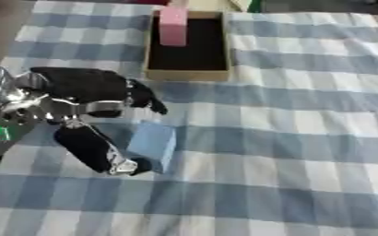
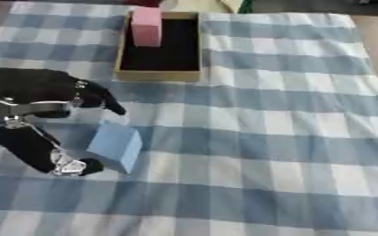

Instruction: Pick up objects on the table and place them in the box.

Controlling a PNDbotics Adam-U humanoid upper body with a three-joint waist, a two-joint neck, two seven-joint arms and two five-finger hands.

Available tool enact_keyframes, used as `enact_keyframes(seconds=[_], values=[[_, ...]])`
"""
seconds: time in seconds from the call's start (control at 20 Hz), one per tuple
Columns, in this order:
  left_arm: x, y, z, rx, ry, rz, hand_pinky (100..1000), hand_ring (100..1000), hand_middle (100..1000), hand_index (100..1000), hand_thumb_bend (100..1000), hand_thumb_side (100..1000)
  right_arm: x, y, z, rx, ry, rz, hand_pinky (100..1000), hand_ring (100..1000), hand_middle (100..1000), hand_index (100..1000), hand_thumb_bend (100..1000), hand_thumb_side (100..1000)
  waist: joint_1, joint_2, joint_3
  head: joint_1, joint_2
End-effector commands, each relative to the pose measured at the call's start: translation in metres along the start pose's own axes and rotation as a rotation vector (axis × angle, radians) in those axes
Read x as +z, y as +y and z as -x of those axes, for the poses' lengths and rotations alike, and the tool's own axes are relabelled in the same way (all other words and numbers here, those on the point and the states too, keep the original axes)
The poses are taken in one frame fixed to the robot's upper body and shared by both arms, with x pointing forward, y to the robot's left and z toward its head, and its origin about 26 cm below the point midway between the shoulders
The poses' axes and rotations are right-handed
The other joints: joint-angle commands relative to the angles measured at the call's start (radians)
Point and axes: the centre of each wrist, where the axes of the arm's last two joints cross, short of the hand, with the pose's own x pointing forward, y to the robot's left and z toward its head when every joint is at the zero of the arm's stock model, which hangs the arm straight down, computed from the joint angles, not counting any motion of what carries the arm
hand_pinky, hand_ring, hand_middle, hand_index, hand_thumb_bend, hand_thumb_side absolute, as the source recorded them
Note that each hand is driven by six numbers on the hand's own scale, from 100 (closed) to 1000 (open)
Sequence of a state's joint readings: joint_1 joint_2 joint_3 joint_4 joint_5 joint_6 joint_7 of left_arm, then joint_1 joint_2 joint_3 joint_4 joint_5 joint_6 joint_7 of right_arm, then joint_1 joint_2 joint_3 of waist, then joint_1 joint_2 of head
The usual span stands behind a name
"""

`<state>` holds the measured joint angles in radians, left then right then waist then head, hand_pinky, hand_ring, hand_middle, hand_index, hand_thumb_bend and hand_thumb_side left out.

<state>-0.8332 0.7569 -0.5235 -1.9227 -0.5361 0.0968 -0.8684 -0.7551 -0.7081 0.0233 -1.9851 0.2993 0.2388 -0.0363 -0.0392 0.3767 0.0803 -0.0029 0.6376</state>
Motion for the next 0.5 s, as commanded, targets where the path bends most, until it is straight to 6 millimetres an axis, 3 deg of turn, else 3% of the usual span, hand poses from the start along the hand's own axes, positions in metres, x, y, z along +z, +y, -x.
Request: enact_keyframes(seconds=[0.05,0.5], values=[[0.000,0.004,0.004,-0.036,0.023,0.005,832,861,835,945,484,641,-0.001,-0.009,-0.003,0.008,-0.012,0.022,808,773,521,750,156,716,0.000,-0.021,-0.003,0.005,-0.014],[-0.009,-0.002,0.017,-0.087,0.087,-0.029,834,870,840,943,504,643,0.001,-0.007,-0.002,-0.005,0.004,0.015,807,769,515,746,151,720,-0.004,-0.013,-0.011,0.005,-0.019]])
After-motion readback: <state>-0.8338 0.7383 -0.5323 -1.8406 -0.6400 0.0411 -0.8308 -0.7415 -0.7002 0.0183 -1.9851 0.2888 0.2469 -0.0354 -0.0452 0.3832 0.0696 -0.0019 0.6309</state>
